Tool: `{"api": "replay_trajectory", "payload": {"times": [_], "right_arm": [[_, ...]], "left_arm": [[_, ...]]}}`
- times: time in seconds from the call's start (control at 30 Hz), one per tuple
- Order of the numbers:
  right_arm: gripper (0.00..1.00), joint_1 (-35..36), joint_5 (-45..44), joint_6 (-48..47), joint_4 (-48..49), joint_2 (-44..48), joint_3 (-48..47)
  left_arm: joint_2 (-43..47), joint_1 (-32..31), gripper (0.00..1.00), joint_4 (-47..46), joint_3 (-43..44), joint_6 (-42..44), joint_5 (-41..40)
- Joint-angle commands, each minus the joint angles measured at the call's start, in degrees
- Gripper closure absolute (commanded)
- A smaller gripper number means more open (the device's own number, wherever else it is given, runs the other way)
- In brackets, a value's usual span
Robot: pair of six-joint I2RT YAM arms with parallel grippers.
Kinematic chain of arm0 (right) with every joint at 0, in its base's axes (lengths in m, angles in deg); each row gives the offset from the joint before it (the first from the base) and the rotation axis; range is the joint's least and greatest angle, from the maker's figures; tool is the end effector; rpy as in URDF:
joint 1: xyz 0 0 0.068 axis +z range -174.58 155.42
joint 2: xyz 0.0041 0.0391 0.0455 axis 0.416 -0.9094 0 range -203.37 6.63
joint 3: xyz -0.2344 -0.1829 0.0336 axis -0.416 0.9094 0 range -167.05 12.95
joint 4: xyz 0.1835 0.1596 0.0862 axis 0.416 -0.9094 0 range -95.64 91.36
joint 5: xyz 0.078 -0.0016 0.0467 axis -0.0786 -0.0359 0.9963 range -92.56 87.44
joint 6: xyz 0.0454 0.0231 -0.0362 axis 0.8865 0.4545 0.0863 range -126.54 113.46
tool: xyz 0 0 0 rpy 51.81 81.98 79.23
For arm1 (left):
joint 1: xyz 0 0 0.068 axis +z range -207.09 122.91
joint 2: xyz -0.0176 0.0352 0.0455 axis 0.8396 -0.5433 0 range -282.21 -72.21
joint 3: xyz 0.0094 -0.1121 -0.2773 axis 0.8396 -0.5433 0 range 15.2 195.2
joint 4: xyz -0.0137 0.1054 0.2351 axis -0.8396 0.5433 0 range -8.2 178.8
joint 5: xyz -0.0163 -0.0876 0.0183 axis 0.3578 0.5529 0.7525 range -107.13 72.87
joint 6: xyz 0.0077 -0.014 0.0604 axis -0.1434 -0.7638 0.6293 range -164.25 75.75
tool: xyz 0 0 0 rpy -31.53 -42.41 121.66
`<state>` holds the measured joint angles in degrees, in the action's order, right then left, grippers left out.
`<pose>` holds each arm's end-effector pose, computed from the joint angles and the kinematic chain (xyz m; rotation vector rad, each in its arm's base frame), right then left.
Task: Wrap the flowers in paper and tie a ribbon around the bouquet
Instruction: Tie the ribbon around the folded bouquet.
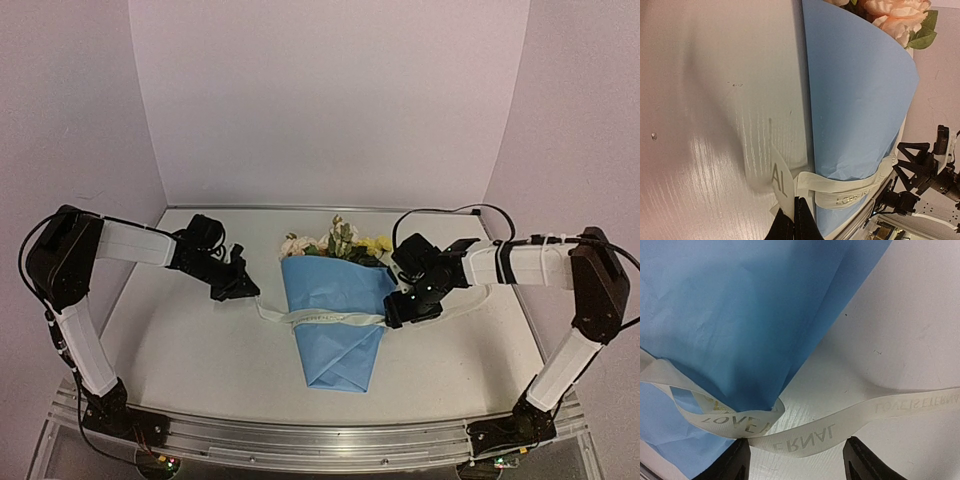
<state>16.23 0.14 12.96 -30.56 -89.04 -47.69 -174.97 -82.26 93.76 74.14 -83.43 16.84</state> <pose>0.2471 0.2163 0.2020 -0.5304 2.7463 0.3433 0.3180 -0.1789 0.1799 -0.0780 2.7295 -1.1486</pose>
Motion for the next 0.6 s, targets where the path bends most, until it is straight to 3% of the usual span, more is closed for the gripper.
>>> {"api": "replay_trajectory", "payload": {"times": [0.0, 0.13, 0.43, 0.57], "right_arm": [[0.37, 1.27, -0.44, -1.01, 0.79, -1.95, -3.02], [0.47, 1.29, -1.49, -0.13, 0.63, -3.69, -4.31], [0.85, 1.29, -3.28, 1.34, 0.51, -5.85, -5.54], [0.95, 1.24, -7.99, 2.07, -0.42, -5.76, -6.31]], "left_arm": [[0.00, 0.91, 1.00, -0.26, 2.79, 0.77, 1.19], [-0.16, 1.31, 1.00, 0.20, 3.46, 1.25, 1.39], [-0.60, 1.51, 1.00, -0.03, 4.72, 1.28, 2.75], [-0.51, 1.52, 1.00, -0.62, 5.09, 1.04, 3.68]]}}
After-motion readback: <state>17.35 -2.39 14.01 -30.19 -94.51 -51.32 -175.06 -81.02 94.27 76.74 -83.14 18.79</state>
